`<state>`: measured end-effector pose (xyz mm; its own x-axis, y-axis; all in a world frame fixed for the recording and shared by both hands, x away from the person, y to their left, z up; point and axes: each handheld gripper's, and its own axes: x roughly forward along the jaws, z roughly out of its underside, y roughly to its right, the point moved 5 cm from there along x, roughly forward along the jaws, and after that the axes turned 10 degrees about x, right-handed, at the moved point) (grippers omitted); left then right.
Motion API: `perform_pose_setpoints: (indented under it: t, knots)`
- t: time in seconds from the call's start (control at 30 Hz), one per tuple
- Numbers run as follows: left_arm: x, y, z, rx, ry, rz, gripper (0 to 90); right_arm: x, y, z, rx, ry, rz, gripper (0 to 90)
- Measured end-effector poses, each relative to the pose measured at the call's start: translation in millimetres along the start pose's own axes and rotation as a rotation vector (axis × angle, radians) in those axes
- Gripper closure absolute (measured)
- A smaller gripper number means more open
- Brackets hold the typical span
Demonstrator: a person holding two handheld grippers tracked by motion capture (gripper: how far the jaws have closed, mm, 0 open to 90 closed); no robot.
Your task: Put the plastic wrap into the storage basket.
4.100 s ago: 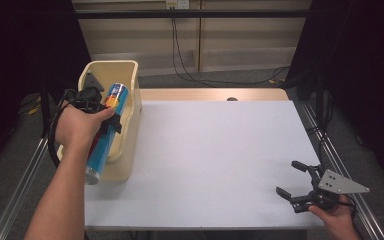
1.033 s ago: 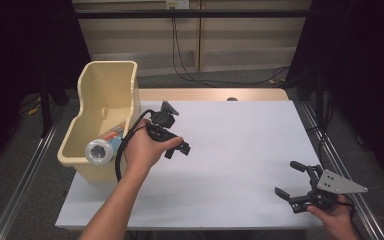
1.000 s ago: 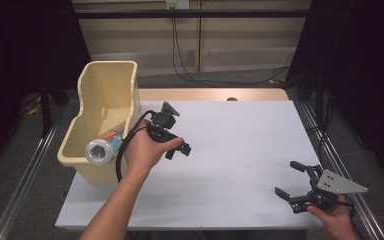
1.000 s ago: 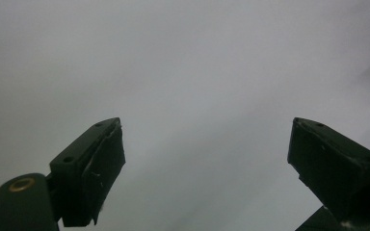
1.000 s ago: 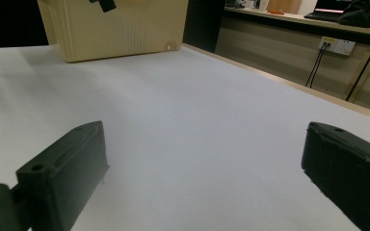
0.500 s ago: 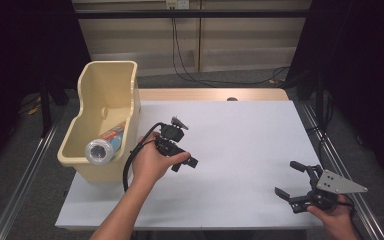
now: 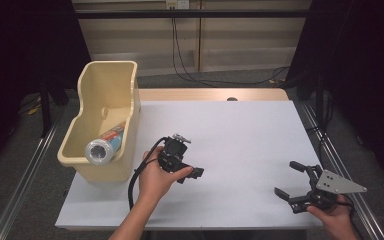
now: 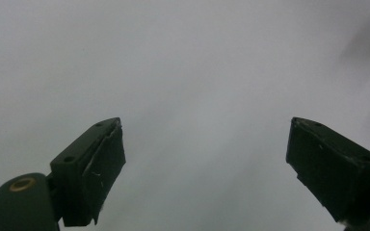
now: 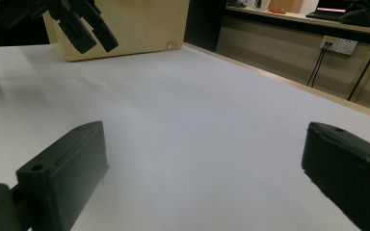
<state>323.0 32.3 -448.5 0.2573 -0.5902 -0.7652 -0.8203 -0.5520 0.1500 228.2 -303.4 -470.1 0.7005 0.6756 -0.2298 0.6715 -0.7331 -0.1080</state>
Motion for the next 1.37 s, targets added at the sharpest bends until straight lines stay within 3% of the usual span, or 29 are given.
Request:
perform_pose_setpoints:
  t: [0.4, 0.6, 0.93, 1.07, 1.13, 1.37]
  knots:
    - [4.8, 6.9, 10.8, 0.046, 0.224, -0.052, 13.5, 0.5, -0.2, 0.0, -0.001, 0.001, -0.001, 1.3]
    - [3.5, 7.7, 16.8, 0.082, 0.319, -0.106, 13.9, 0.7, -0.6, 0.2, -0.002, -0.001, -0.004, 1.3]
    - [-3.8, 6.6, 26.8, 0.096, 0.485, -0.174, 14.2, 1.3, -1.3, 0.2, -0.003, -0.001, -0.001, 1.3]
    - [-5.5, 4.4, 28.0, 0.083, 0.511, -0.182, 14.2, 1.9, -1.6, 0.8, -0.003, 0.0, -0.004, 1.2]
    - [-5.8, 2.8, 28.9, 0.078, 0.503, -0.197, 14.2, 2.0, -1.8, 1.1, -0.003, -0.001, -0.005, 1.2]
    - [-5.7, 1.0, 33.0, 0.066, 0.514, -0.193, 13.4, 3.0, -1.5, 0.8, -0.001, -0.002, 0.001, 0.9]
